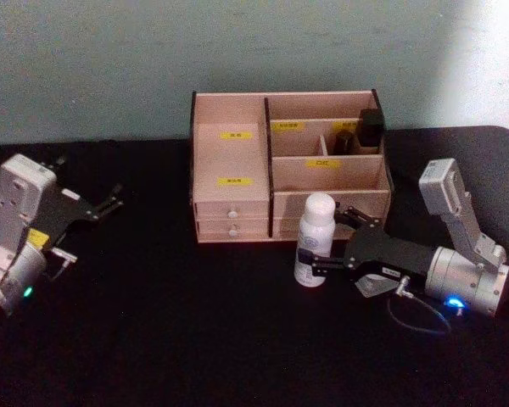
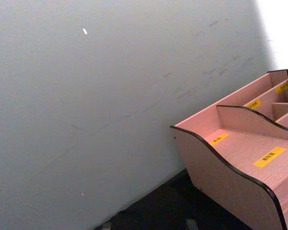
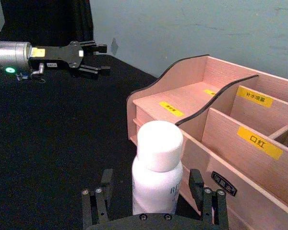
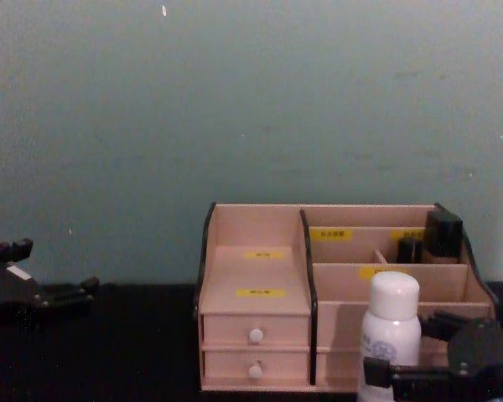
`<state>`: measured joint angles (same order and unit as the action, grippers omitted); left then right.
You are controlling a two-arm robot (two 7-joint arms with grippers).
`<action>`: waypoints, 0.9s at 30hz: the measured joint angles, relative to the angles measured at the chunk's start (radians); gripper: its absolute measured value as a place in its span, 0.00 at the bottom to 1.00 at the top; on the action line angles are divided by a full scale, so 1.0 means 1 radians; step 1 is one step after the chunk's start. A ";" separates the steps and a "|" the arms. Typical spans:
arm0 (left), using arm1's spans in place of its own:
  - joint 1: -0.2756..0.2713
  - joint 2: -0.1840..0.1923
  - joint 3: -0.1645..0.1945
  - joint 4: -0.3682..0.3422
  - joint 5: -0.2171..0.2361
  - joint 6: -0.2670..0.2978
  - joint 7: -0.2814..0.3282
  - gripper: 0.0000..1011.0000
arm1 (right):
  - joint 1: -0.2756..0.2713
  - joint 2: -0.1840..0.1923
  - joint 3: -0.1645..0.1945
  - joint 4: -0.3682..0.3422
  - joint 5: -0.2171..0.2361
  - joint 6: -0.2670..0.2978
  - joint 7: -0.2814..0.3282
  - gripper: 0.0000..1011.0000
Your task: Pick up the facial cleanser and watermelon frost from the table and place them into the tiered storage box.
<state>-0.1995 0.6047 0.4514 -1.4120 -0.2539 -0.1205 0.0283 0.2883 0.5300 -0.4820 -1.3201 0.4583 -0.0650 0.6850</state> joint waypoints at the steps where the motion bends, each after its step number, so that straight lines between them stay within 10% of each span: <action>1: 0.000 0.000 0.000 0.000 0.000 0.000 0.000 0.99 | 0.001 -0.001 -0.001 0.001 0.000 0.000 0.000 0.99; 13: 0.000 0.000 0.000 0.000 0.000 0.000 0.000 0.99 | -0.002 0.001 0.001 -0.002 0.000 0.000 0.000 0.99; 27: 0.000 0.000 0.000 0.000 0.000 0.000 0.000 0.99 | -0.003 0.002 0.003 -0.004 0.000 -0.001 -0.001 0.62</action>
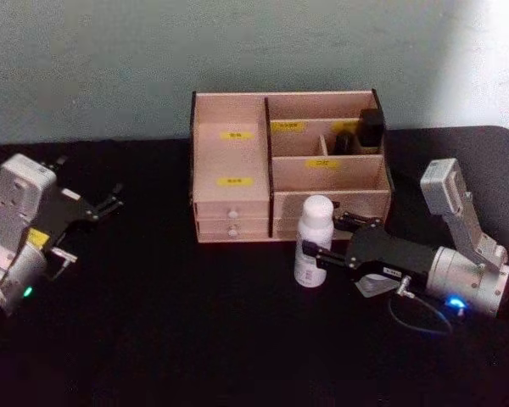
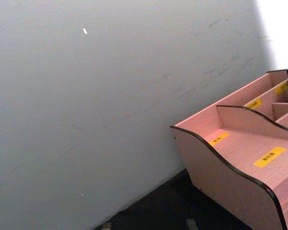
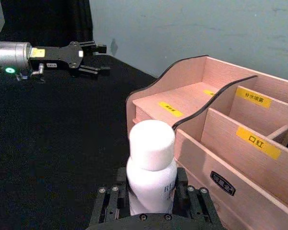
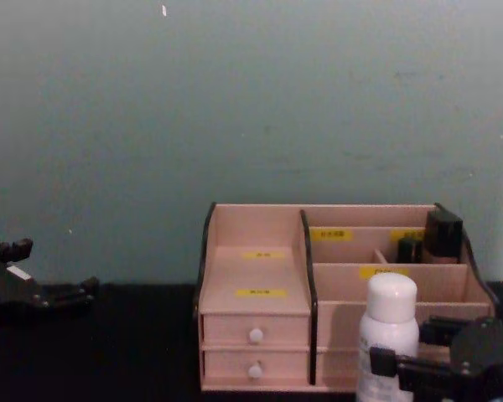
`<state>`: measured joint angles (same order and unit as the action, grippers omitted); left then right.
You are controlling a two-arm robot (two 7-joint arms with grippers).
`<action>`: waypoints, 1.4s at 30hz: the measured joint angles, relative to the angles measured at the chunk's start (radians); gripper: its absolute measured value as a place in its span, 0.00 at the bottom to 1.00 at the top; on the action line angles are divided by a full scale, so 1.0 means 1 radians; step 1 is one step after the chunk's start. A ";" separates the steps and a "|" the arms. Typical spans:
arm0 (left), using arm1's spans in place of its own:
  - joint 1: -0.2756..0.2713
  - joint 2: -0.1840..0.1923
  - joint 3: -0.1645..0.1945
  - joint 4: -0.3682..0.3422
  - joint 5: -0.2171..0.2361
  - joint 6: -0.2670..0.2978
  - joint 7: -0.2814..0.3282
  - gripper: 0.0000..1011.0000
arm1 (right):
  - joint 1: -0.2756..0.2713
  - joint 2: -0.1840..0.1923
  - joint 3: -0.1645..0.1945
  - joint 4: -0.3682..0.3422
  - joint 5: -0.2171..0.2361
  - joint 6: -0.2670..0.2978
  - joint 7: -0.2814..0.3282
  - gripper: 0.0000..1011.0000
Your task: Pick up the facial cleanser and watermelon frost from the table and place them into the tiered storage box.
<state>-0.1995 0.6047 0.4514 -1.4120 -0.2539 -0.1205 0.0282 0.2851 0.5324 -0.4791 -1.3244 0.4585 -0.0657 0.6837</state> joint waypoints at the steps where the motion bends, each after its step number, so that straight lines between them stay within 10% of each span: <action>1: 0.000 0.000 0.000 0.000 0.000 0.000 0.000 0.99 | 0.000 0.000 0.000 0.000 0.000 0.000 0.000 0.61; 22: 0.000 0.000 0.000 0.000 0.000 0.000 0.000 0.99 | -0.005 0.005 0.007 -0.011 0.008 0.002 -0.001 0.58; 33: 0.000 0.000 0.000 0.000 0.000 0.000 0.000 0.99 | 0.000 0.035 0.072 -0.097 0.198 0.084 0.071 0.58; 42: 0.000 0.000 0.000 0.000 0.000 0.000 0.000 0.99 | 0.071 0.015 0.066 -0.106 0.180 0.048 0.012 0.58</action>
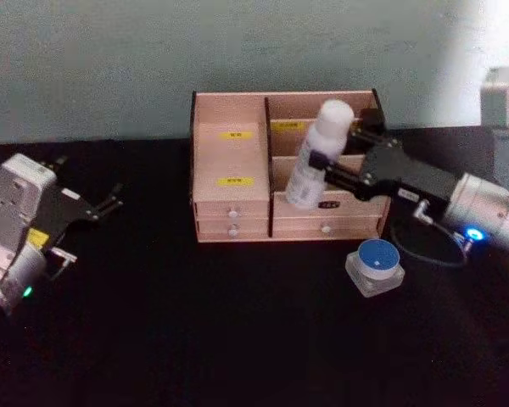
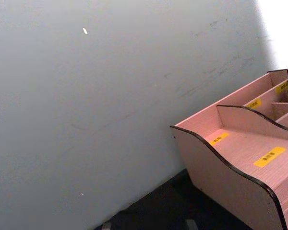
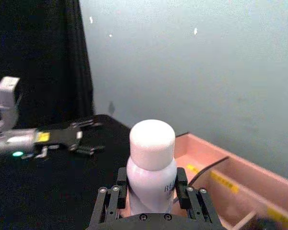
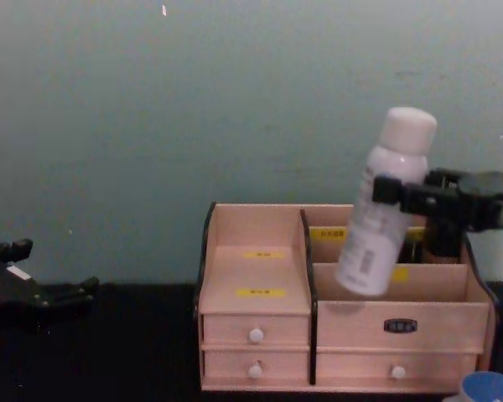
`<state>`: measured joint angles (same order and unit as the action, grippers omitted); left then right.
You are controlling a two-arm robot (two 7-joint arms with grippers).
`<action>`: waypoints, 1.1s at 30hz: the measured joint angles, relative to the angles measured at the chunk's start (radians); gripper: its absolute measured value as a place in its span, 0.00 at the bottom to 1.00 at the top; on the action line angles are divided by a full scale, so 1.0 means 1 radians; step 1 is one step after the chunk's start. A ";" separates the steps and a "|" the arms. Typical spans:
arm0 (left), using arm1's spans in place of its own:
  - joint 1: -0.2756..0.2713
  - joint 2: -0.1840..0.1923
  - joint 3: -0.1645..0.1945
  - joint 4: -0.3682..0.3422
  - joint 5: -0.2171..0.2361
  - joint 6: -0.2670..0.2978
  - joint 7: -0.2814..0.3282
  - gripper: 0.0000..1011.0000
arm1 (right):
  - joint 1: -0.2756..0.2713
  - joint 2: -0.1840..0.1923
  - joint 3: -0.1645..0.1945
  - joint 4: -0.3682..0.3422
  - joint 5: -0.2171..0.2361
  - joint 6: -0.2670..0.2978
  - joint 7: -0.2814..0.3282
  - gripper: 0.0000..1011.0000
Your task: Pick up the facial cleanser and watermelon frost from the table and place them into the tiered storage box.
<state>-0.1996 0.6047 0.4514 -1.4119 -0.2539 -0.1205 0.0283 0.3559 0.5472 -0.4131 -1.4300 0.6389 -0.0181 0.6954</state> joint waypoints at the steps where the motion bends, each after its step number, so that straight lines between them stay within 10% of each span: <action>1: 0.000 0.000 0.000 0.000 0.000 0.000 0.000 0.99 | 0.006 -0.003 -0.002 0.004 -0.005 -0.004 -0.005 0.58; 33: 0.000 0.000 0.000 0.000 0.000 0.000 0.000 0.99 | 0.270 -0.191 -0.023 0.415 -0.171 -0.089 -0.080 0.58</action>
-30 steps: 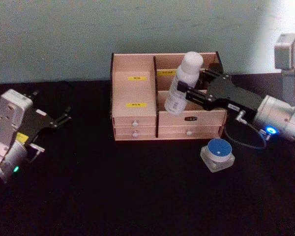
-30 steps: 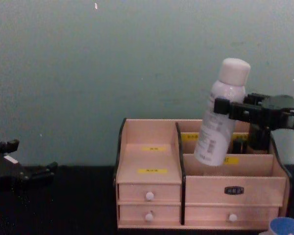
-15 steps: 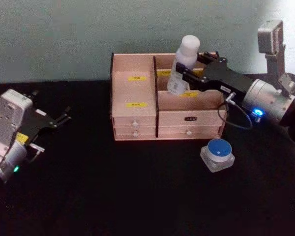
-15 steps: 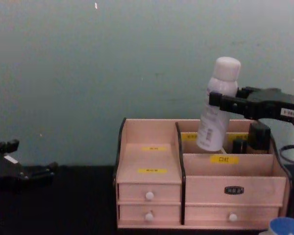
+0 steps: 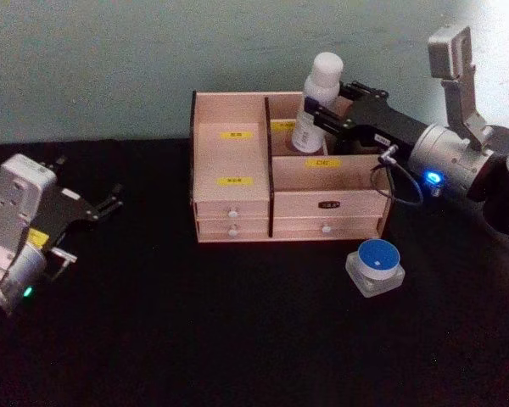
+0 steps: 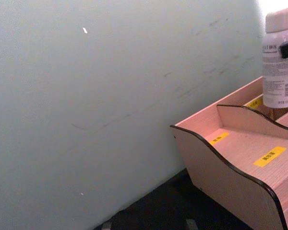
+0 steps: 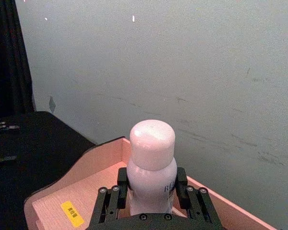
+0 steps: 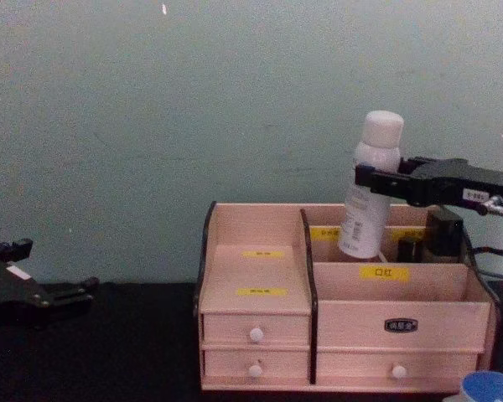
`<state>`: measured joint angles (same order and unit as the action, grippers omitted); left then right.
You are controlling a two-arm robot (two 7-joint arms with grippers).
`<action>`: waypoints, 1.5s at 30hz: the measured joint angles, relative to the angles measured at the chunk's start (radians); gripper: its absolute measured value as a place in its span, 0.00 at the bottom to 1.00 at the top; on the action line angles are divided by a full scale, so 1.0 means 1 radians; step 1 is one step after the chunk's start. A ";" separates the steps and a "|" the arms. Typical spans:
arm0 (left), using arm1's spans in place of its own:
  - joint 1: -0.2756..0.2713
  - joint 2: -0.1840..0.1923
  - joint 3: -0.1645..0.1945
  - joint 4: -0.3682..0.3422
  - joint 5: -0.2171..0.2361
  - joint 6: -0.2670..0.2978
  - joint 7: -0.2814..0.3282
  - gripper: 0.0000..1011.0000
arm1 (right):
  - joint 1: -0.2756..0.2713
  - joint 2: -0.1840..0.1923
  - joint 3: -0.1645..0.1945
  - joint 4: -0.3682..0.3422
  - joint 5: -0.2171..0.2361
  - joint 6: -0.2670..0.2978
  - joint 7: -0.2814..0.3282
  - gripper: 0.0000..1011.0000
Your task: Pick up the facial cleanser and watermelon frost from the table and place them into the tiered storage box.
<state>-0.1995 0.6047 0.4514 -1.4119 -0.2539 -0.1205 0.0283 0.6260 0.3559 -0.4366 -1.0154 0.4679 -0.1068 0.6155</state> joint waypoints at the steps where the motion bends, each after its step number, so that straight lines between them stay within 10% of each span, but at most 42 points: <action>1: 0.000 0.000 0.000 0.000 0.000 0.000 0.000 0.99 | 0.000 0.000 0.000 0.000 0.000 0.000 0.000 0.58; 45: 0.000 0.000 0.000 0.000 0.000 0.000 0.000 0.99 | 0.074 -0.078 -0.013 0.189 -0.083 0.020 0.039 0.58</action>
<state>-0.1995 0.6047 0.4514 -1.4120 -0.2539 -0.1205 0.0283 0.6999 0.2778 -0.4493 -0.8261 0.3845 -0.0872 0.6543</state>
